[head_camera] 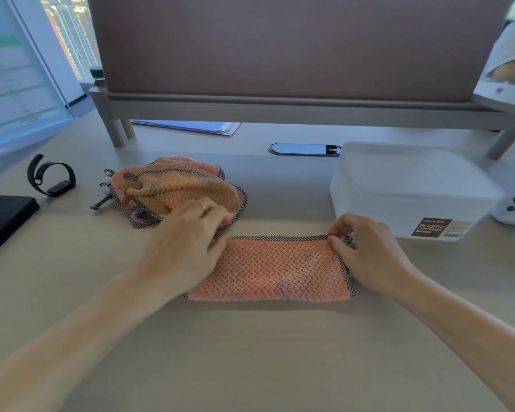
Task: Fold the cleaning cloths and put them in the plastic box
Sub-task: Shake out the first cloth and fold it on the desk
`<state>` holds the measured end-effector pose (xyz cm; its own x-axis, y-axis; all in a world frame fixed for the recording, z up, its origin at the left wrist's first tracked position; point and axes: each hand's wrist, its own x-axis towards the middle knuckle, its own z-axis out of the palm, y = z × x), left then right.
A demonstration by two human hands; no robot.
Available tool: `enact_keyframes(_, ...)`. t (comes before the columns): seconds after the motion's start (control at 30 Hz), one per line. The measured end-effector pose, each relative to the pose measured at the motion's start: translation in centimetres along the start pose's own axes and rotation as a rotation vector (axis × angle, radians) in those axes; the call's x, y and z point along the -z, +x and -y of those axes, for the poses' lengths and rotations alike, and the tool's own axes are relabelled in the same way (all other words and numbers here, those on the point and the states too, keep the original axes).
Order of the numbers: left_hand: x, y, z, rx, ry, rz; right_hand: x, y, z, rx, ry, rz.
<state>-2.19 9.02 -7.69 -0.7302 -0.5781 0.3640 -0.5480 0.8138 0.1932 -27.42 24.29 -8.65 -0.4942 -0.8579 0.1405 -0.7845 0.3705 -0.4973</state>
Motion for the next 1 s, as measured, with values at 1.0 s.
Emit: enact_keyframes(1.0,-2.7,4.6,-3.2,0.008,-0.270,0.290,0.2,0.2,0.2,-0.030,0.010,0.062)
